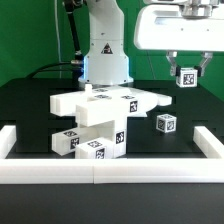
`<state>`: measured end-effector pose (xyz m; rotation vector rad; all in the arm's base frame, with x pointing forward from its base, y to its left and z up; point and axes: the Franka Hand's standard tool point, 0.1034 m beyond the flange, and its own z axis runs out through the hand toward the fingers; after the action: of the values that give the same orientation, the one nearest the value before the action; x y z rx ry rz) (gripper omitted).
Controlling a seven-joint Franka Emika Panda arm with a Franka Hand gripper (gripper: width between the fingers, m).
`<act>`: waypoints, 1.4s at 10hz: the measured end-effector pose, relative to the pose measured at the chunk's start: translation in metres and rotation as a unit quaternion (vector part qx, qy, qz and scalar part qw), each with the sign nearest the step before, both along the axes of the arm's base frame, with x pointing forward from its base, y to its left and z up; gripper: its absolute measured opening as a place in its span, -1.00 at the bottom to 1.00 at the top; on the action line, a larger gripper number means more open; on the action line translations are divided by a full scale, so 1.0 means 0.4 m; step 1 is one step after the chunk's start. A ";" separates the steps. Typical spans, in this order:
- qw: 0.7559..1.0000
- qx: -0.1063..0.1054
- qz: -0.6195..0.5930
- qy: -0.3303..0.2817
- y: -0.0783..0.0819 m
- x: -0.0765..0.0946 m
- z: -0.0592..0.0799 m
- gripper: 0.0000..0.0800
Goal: Assemble chair
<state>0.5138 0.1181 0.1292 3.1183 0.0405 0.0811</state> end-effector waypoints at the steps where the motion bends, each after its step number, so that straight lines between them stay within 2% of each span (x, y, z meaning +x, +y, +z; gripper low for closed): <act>1: 0.999 -0.008 0.034 -0.003 -0.020 0.005 -0.006 -0.28; 5: 0.991 -0.023 0.130 -0.020 -0.192 0.083 0.046 -0.28; 10: 0.991 -0.026 0.133 -0.020 -0.204 0.088 0.044 -0.28; 14: 0.984 -0.039 0.172 -0.013 -0.278 0.101 0.029 -0.28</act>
Offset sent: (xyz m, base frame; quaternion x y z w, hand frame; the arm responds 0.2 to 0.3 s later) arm 0.0296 -0.0457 0.0176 -0.0180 0.0137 -0.1180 0.9928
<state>0.5540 0.0068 0.1407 2.9957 0.5665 0.1234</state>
